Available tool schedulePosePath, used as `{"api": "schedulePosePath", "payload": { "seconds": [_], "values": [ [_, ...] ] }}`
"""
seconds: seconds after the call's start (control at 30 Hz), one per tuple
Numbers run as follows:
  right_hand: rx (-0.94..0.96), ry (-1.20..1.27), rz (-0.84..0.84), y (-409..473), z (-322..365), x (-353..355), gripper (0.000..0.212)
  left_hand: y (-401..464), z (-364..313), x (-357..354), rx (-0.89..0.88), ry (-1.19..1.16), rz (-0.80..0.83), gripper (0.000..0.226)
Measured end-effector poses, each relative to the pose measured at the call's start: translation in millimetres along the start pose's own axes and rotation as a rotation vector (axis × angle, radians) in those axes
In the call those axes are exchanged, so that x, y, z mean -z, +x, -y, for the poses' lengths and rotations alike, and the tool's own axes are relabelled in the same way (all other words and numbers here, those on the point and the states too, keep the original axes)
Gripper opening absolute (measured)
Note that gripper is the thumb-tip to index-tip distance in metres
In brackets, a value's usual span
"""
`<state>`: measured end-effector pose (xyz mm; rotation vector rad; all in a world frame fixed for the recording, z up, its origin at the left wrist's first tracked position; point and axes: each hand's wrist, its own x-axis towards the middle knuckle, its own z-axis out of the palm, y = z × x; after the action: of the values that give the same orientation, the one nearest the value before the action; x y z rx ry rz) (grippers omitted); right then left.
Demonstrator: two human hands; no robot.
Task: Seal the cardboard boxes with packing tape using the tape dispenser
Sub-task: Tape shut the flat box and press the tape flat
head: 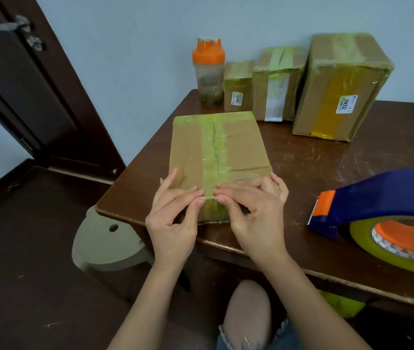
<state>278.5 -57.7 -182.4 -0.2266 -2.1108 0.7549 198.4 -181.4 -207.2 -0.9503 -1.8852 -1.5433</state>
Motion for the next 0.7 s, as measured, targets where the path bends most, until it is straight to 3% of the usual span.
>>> {"api": "schedulePosePath", "payload": {
  "seconds": [0.4, 0.53, 0.7],
  "values": [
    [0.042, 0.134, -0.004, 0.5, -15.9, 15.8, 0.015, 1.8, 1.9, 4.6, 0.060, -0.113, 0.037, 0.015],
    [-0.076, 0.181, -0.103, 1.6, -21.6, 18.5, 0.015, 4.0, 10.4, 10.8, 0.094, -0.164, 0.033, 0.011],
    [-0.054, 0.259, -0.070, 2.5, -30.1, 16.0, 0.008, 7.1, 9.0, 5.1, 0.060, -0.165, 0.016, 0.006]
  ]
}}
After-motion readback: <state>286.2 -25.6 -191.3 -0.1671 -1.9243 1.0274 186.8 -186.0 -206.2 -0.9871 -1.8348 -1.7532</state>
